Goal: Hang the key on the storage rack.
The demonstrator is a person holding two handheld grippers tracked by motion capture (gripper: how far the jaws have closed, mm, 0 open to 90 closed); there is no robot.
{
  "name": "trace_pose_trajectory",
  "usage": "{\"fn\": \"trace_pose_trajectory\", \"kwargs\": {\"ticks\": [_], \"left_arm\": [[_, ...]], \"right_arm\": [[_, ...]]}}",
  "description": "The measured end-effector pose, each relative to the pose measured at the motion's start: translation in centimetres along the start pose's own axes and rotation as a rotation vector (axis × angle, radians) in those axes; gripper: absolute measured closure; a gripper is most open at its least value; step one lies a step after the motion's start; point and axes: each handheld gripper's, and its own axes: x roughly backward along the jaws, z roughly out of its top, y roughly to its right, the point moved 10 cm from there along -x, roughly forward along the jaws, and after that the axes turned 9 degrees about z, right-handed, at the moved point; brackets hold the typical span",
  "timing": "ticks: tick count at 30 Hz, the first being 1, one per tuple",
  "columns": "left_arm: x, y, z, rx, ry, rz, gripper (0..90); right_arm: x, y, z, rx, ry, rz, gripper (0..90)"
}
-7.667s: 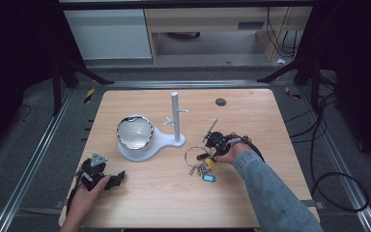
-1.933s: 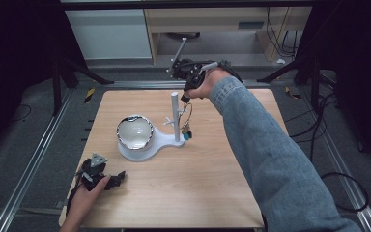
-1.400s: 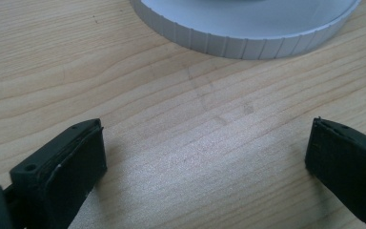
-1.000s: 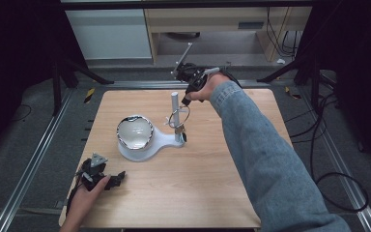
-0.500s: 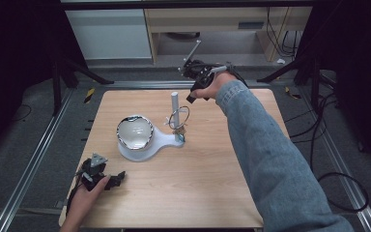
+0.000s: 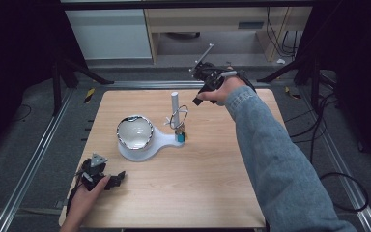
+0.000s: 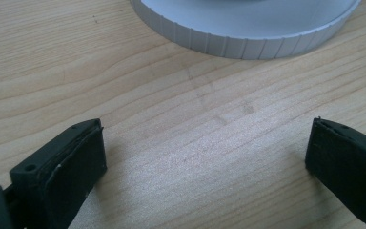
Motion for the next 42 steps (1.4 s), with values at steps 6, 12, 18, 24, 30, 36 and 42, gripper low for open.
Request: {"fn": "trace_pose_trajectory", "kwargs": {"ticks": [6, 12, 18, 24, 30, 36, 42], "left_arm": [[0.0, 0.0, 0.0, -0.001, 0.0, -0.001, 0.0], [0.0, 0.0, 0.0, -0.001, 0.0, 0.0, 0.0], [0.0, 0.0, 0.0, 0.0, 0.0, -0.001, 0.0], [0.0, 0.0, 0.0, 0.0, 0.0, 0.0, 0.0], [0.0, 0.0, 0.0, 0.0, 0.0, 0.0, 0.0], [0.0, 0.0, 0.0, -0.001, -0.002, 0.002, 0.0], [0.0, 0.0, 0.0, 0.001, 0.001, 0.002, 0.0]], "right_arm": [[0.0, 0.9, -0.7, -0.029, 0.007, -0.025, 34.3], [-0.4, 1.7, -1.7, -0.064, -0.011, -0.042, 21.6], [-1.0, 2.6, -3.1, -0.066, -0.025, -0.075, 8.0], [-1.2, 3.3, -4.3, -0.074, 0.001, -0.101, 6.2], [-1.2, 3.8, -5.4, -0.083, 0.024, -0.118, 7.6], [-1.2, 4.4, -6.9, -0.083, 0.034, -0.15, 10.5], [-1.3, 4.9, -9.0, -0.055, 0.065, -0.187, 10.8]]}}
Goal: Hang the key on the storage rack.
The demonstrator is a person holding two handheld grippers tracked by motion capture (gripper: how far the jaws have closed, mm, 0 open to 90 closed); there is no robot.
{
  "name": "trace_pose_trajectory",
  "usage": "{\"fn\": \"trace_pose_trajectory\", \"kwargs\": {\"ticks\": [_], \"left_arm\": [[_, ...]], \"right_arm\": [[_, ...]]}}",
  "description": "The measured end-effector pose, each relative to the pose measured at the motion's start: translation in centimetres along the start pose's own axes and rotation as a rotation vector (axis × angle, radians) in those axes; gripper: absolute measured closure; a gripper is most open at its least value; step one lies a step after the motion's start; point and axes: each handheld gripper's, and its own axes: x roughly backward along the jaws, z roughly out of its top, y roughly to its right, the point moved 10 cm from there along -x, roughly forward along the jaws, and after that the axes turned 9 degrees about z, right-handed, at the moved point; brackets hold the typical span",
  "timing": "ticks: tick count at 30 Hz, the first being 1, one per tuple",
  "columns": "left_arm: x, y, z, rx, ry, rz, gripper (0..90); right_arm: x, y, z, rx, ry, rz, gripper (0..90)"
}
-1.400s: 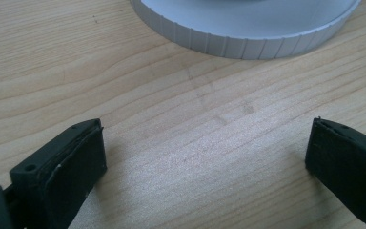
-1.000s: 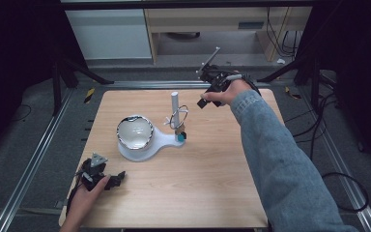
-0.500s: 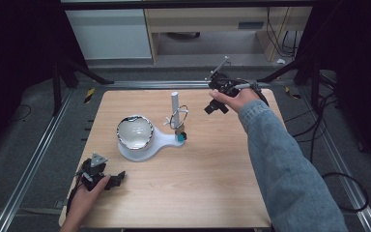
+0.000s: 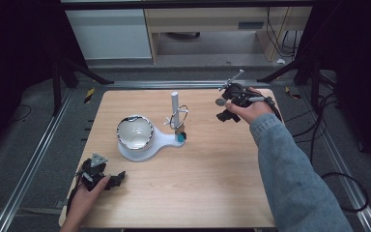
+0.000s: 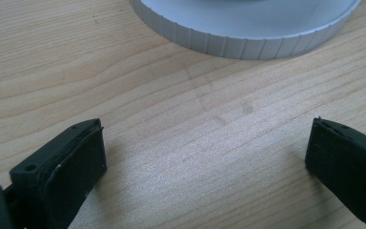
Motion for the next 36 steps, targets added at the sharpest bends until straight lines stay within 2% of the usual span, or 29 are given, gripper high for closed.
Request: {"fn": "trace_pose_trajectory", "kwargs": {"ticks": [2, 4, 6, 11, 23, 36], "left_arm": [[0.0, 0.0, 0.0, 0.0, 0.0, 0.0, 0.0], [0.0, 0.0, 0.0, 0.001, 0.0, 0.001, 0.0], [0.0, 0.0, 0.0, 0.002, 0.0, 0.0, 0.0], [0.0, 0.0, 0.0, -0.001, -0.002, 0.0, 0.0], [0.0, 0.0, 0.0, 0.001, -0.001, 0.0, 0.0], [0.0, 0.1, 0.0, 0.001, 0.0, 0.0, 0.0]], "right_arm": [[0.0, 0.0, -0.2, 0.003, 0.006, 0.0, 10.8], [-0.2, 0.2, -1.3, 0.034, 0.005, -0.026, 10.7], [-0.4, 0.3, -1.9, 0.044, 0.005, -0.037, 10.7], [-0.8, 0.4, -3.2, 0.048, 0.006, -0.046, 10.7], [-2.6, 0.1, -6.8, 0.027, 0.031, -0.056, 10.7], [-4.6, -1.0, -9.8, -0.003, 0.061, -0.024, 10.7]]}}
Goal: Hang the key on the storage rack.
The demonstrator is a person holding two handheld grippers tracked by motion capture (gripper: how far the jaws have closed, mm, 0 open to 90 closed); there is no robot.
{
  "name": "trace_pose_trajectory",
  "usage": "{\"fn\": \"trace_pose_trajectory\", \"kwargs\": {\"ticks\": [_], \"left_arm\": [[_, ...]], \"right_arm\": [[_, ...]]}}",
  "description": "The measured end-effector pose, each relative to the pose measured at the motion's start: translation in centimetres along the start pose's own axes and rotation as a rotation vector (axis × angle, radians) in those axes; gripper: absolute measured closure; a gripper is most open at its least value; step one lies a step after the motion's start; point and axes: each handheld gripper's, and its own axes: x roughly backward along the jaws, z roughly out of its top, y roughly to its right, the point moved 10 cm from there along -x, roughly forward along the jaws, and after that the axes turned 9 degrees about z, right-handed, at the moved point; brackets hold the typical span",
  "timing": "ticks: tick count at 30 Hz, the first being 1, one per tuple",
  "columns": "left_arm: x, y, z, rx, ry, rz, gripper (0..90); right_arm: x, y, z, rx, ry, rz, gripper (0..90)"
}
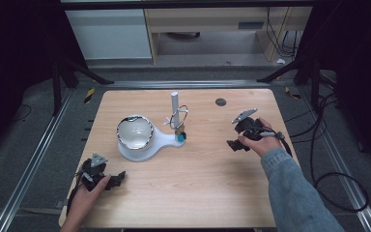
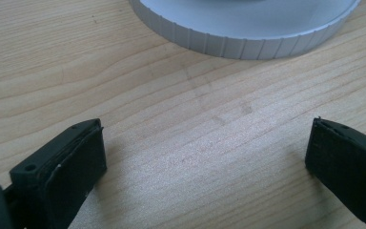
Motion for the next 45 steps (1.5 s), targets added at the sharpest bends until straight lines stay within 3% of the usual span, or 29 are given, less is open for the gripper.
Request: {"fn": "trace_pose_trajectory", "kwargs": {"ticks": [13, 34, 45], "left_arm": [[0.0, 0.0, 0.0, 0.0, 0.0, 0.0, 0.0], [0.0, 0.0, 0.0, 0.0, 0.0, 0.0, 0.0], [0.0, 0.0, 0.0, 0.0, 0.0, 0.0, 0.0]], "right_arm": [[-1.6, -0.9, -2.6, -0.048, 0.034, 0.027, 10.0], [-2.6, 1.9, -6.9, -0.228, 0.087, 0.012, 8.1], [-3.6, 1.8, -7.6, -0.263, 0.1, 0.02, 6.5]]}}
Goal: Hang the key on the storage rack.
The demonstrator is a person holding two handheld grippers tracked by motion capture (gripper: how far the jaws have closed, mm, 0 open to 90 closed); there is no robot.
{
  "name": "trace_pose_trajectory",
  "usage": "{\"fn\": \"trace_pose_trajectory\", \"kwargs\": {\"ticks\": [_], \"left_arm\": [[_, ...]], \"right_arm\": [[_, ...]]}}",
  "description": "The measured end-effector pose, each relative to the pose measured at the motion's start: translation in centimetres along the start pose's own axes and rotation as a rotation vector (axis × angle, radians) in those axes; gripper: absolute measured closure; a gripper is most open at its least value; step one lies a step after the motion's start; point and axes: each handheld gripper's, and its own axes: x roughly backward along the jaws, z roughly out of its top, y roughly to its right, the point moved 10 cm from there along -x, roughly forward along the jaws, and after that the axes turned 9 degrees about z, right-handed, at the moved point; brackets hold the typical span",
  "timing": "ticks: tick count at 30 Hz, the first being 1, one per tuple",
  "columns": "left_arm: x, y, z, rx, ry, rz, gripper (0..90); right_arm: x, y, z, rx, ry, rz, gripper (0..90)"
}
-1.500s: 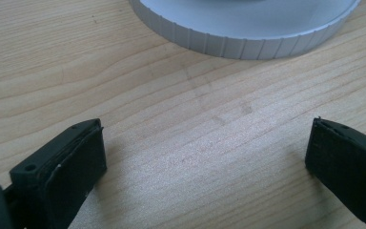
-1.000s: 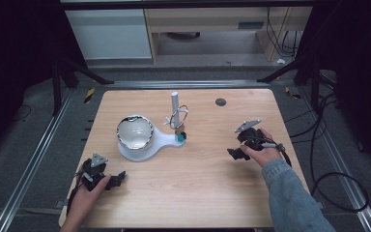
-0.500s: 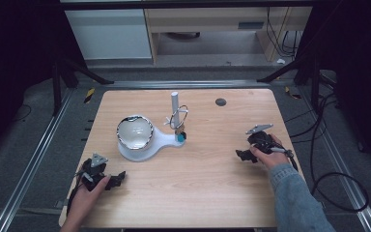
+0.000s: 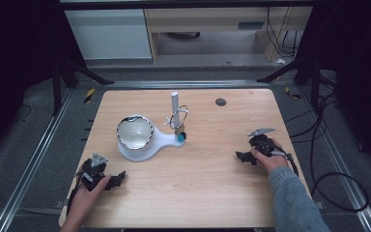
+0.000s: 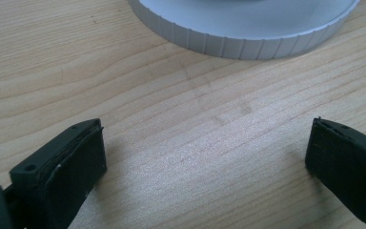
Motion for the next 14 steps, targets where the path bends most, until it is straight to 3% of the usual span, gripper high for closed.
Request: {"fn": "trace_pose_trajectory", "kwargs": {"ticks": [5, 9, 14], "left_arm": [[0.0, 0.0, 0.0, 0.0, 0.0, 0.0, 0.0], [0.0, 0.0, 0.0, 0.0, 0.0, 0.0, 0.0], [0.0, 0.0, 0.0, 0.0, 0.0, 0.0, 0.0]], "right_arm": [[-0.6, -0.34, -0.1, -0.002, 0.007, 0.004, 3.8], [-0.92, -0.23, 0.02, 0.001, 0.048, -0.016, 1.0], [-1.04, -0.12, 0.05, -0.03, 0.102, -0.05, 0.1]]}}
